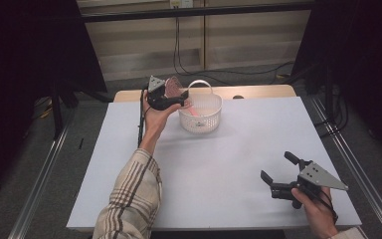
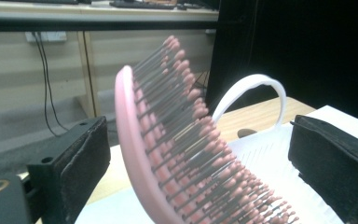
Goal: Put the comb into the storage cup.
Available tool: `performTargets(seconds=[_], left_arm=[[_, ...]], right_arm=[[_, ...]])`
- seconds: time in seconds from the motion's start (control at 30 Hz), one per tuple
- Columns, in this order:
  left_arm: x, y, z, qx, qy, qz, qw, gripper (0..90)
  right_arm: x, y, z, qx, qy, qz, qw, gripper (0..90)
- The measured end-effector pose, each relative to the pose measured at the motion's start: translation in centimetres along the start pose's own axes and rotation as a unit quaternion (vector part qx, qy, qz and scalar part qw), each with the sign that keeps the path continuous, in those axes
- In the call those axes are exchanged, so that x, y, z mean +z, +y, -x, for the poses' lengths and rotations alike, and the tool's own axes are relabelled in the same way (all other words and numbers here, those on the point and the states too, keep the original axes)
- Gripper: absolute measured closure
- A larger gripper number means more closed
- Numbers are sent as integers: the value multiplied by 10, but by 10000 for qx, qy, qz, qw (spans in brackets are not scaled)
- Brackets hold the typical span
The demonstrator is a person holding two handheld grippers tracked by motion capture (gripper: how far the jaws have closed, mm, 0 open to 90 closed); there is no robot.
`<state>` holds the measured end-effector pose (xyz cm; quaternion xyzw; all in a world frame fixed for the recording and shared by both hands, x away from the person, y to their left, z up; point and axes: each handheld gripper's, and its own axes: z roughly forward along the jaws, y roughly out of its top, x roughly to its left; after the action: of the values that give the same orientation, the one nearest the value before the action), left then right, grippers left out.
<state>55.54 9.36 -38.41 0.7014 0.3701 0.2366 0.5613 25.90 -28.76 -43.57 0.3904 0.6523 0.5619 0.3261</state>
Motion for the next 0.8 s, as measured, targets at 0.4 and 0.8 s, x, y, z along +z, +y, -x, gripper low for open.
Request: performTargets(seconds=[0.4,0.8], left_arm=[[-13,6,-3,212,-15,81,9997,14],[-29,4,-8,287,6,211,9994,18]], right_arm=[[1,0,1,-6,-34,-13,10000,0],[0,0,1,-12,-53,-12,10000,0]])
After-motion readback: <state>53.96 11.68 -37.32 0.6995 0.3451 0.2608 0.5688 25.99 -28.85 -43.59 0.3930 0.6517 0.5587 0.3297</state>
